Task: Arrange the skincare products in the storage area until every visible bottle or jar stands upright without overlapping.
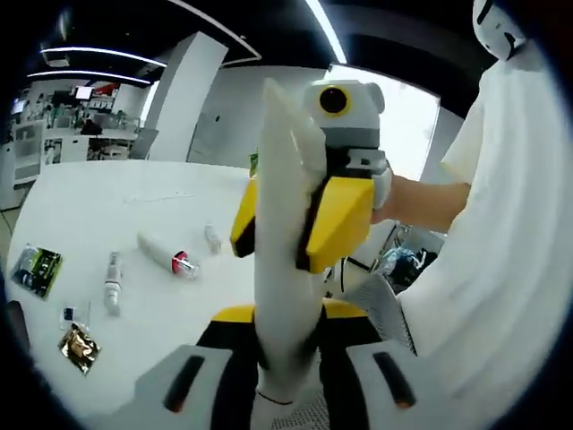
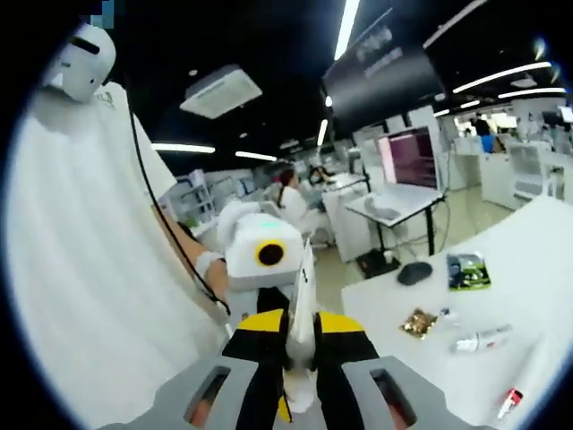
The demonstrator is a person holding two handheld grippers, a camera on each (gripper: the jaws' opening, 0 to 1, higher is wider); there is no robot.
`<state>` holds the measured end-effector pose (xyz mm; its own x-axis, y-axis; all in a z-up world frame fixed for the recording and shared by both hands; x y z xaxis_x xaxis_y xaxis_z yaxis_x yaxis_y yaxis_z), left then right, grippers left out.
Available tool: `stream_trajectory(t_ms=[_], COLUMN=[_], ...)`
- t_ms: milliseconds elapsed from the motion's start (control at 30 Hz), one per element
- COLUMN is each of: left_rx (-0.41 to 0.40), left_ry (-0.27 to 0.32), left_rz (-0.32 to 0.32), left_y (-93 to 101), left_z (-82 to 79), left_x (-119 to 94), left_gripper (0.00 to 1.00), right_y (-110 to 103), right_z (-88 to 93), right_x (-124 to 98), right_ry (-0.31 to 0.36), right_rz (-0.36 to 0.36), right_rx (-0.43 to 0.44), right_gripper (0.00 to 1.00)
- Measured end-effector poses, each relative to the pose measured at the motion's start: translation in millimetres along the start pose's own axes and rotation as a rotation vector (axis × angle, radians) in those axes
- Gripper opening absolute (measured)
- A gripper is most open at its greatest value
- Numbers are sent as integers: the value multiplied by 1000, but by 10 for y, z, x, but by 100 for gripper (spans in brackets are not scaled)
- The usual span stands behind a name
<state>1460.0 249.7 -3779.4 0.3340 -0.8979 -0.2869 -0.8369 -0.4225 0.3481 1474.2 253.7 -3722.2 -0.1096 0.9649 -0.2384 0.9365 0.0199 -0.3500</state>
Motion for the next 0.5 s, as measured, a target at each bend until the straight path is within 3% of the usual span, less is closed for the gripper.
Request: stream_trajectory(t_ms=[200, 267, 500], left_rx=[3, -39, -104], left_ry=[27, 89, 167], left_rz=[-13, -23, -68], left_y=[14, -9, -162], left_z=[-163, -298, -444], left_x=[-52, -84, -205], left_gripper=[16, 14, 13], right_y=[27, 50, 162], right_z=[-190, -270, -443], right_x=[-54, -50, 71], right_ry=[100, 137, 150], right_rz=[37, 51, 146], right_rx=[58, 80, 134], right_gripper=[12, 14, 19])
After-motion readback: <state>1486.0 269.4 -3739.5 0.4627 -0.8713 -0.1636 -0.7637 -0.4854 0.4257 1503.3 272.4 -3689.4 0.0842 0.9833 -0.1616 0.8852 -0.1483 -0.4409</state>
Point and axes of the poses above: the point that each gripper's makers call its tool centre point, and the gripper's own axes: x roughly forward along the fingers, y roughly to its right, z roughly out of its underside, the point moved 3 cm from there along -x, roughly backward along the fingers, and after that the axes turned 1 degree about z, right-handed, at the moved point
